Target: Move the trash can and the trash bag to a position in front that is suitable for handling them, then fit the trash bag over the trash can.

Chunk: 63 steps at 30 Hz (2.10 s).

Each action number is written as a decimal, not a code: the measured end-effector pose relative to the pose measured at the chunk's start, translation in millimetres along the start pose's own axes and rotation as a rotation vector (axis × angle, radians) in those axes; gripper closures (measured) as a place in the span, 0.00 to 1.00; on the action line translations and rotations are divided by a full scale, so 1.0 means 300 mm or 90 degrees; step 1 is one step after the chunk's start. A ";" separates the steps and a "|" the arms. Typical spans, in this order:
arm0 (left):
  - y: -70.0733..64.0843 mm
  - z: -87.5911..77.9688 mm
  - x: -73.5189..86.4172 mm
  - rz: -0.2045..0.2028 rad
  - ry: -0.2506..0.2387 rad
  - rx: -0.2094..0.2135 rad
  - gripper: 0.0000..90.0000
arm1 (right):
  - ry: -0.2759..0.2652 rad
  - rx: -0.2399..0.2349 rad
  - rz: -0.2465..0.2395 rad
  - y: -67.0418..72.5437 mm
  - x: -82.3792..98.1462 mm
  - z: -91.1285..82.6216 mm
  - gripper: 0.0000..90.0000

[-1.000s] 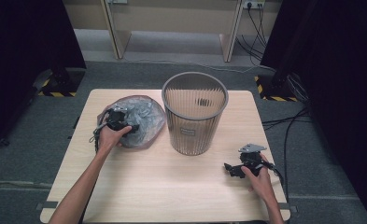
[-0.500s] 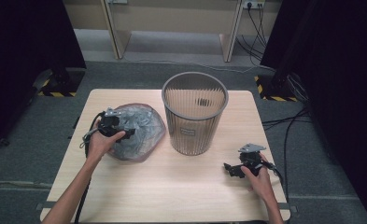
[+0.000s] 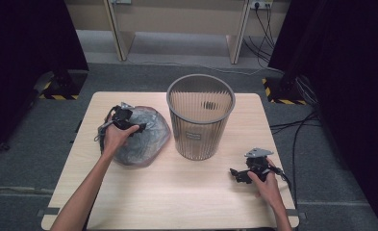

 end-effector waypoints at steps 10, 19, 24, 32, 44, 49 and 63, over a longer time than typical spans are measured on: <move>0.005 0.044 0.101 -0.007 0.027 0.009 0.16 | -0.001 0.000 -0.004 -0.001 -0.001 0.001 0.00; 0.001 0.017 0.191 -0.003 0.034 0.030 0.17 | -0.002 -0.003 -0.008 0.002 -0.001 0.001 0.00; 0.005 0.005 0.215 -0.012 0.022 0.033 0.25 | -0.001 -0.004 -0.008 0.003 -0.001 0.000 0.00; 0.001 -0.023 0.235 -0.001 0.002 0.034 0.48 | -0.001 -0.005 -0.007 0.005 -0.002 0.001 0.00; -0.023 -0.090 0.210 -0.003 -0.053 0.073 0.78 | -0.001 -0.005 -0.008 0.005 -0.002 0.002 0.00; -0.027 -0.159 0.152 -0.018 -0.107 0.090 0.80 | -0.002 -0.005 -0.008 0.006 -0.003 0.002 0.00; -0.013 -0.298 0.049 -0.056 -0.203 0.127 0.78 | -0.001 -0.004 -0.006 0.009 -0.006 0.004 0.00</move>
Point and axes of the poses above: each handheld gripper's, and its own axes: z roughly forward along the jaws, x roughly out of its underside, y roughly to its left, the point moved 10 cm from there along z, roughly forward along the jaws, and after that the axes turned 7 degrees about -z, right-handed, at the moved point
